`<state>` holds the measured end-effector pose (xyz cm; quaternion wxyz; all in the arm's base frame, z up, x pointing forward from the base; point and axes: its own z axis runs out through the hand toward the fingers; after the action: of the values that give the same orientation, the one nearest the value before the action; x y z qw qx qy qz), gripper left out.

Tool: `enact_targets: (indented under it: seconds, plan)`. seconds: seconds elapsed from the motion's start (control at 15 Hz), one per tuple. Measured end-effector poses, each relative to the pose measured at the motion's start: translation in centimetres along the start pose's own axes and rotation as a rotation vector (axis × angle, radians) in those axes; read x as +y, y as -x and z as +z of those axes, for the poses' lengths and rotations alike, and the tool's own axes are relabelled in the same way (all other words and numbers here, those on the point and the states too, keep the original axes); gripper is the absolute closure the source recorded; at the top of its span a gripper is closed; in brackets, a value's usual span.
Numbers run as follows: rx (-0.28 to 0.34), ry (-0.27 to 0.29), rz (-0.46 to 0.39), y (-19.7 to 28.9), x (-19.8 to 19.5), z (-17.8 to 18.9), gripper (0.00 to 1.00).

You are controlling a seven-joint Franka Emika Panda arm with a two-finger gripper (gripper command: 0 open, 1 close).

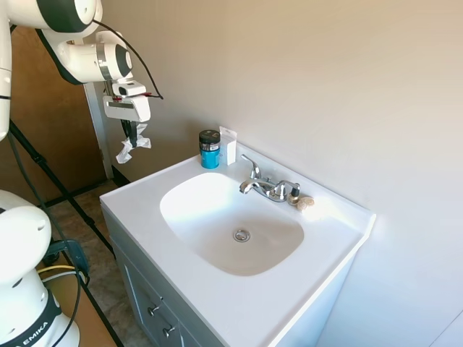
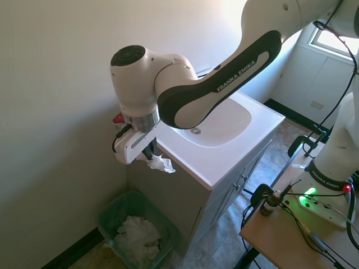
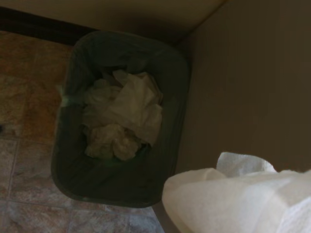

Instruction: Throw the tissue in the trash bin

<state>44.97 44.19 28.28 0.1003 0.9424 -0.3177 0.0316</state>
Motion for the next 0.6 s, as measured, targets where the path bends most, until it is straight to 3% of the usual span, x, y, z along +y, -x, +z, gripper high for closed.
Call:
enact_targets:
  seconds: [0.33, 0.6]
  plan:
    - [-0.008, 0.029, 0.017, -0.7, -1.5, 1.7, 0.0]
    - [-0.011, 0.038, 0.019, -0.3, -2.3, 0.9, 0.0]
